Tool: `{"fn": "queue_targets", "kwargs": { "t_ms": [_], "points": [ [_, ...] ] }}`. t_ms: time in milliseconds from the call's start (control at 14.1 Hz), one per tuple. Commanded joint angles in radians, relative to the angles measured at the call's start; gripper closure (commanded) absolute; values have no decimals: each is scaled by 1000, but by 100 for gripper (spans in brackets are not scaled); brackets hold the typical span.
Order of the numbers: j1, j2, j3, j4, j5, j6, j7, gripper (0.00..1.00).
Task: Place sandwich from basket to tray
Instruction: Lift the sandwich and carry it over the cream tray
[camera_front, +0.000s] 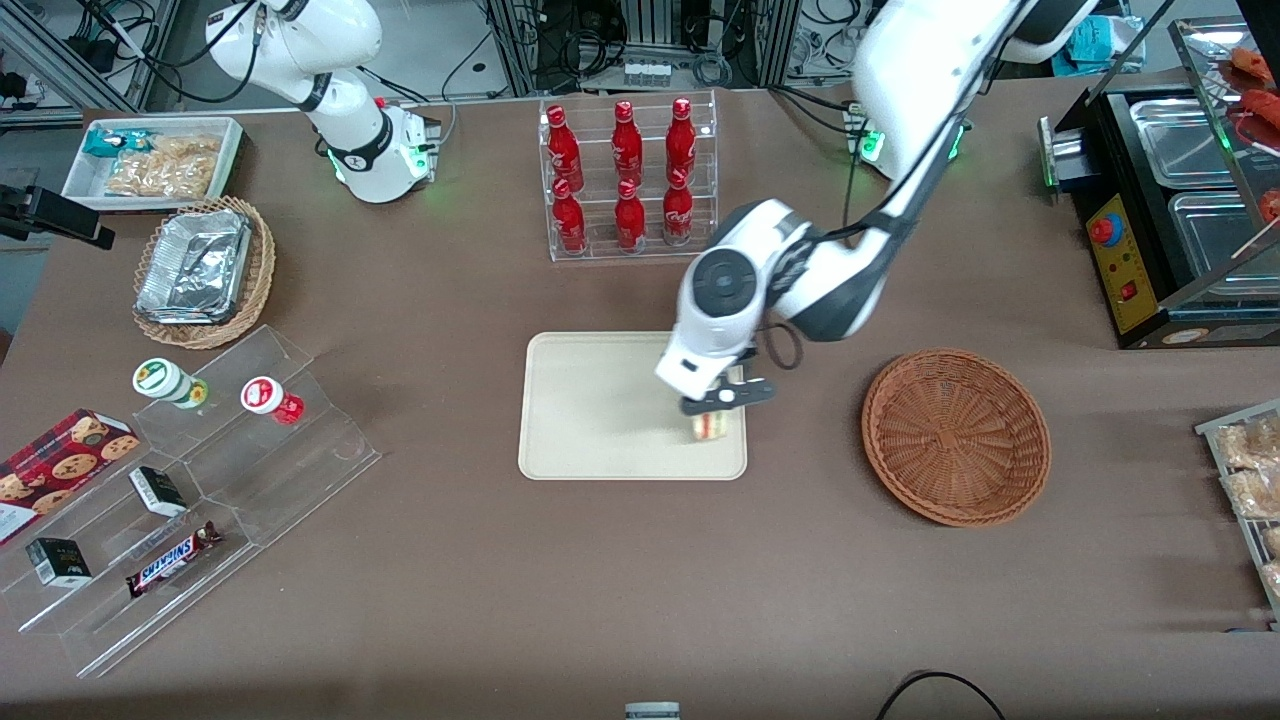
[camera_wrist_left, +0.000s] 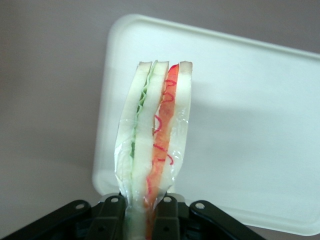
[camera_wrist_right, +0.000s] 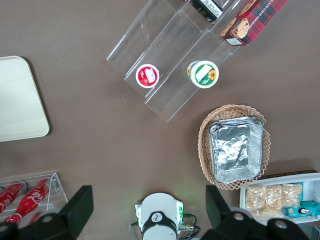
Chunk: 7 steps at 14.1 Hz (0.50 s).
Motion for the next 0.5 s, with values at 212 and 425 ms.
{"fn": "queue_targets", "kwargs": {
  "t_ms": [212,425],
  "points": [
    [-86,109,21,152,17,-28,-43,59],
    [-106,143,21,182,60,-28,-81,43]
  ]
}}
